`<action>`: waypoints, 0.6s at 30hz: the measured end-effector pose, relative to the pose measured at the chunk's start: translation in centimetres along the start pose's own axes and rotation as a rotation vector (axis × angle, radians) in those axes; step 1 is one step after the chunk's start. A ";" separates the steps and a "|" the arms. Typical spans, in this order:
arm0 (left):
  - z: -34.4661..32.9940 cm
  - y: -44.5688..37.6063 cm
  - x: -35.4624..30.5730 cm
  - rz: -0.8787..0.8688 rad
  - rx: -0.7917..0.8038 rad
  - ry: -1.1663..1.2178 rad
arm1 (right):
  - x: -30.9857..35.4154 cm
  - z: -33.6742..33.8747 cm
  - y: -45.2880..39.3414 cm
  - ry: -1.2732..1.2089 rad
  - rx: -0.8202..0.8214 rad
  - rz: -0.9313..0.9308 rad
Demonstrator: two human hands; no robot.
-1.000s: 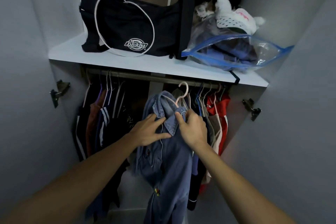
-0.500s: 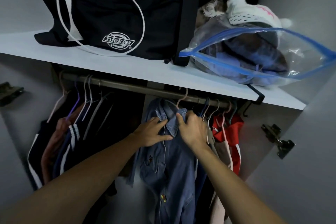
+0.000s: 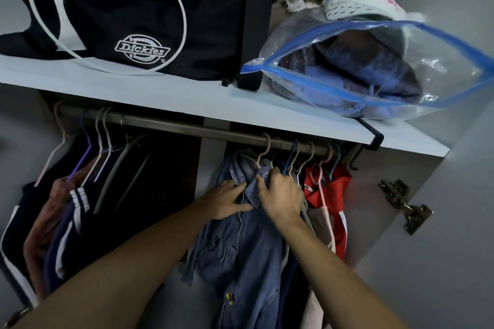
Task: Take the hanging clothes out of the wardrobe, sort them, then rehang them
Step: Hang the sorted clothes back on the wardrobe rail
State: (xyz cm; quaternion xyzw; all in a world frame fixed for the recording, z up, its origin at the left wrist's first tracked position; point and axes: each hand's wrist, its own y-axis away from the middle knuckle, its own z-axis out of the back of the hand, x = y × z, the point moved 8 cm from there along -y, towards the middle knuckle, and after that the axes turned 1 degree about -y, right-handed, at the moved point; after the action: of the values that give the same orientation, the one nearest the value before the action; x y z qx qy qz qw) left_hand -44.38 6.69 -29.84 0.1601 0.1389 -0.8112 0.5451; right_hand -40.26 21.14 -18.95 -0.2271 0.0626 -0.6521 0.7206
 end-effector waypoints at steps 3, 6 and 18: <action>0.5 0.5 0.1 0.050 -0.017 -0.006 | -0.4 0.0 0.4 0.062 -0.002 0.056; 1.5 2.5 0.6 0.112 -0.076 -0.034 | -0.7 0.6 1.7 0.062 -0.015 0.109; 6.2 18.6 -12.0 -0.118 -0.275 -0.242 | -4.1 13.7 20.5 0.118 -0.072 -0.147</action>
State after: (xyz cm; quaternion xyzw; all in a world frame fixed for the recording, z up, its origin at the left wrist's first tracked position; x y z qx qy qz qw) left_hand -23.51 7.40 -20.20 -0.0230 0.1909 -0.8284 0.5260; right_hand -16.83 29.45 -16.01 -0.2179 0.1114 -0.7127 0.6574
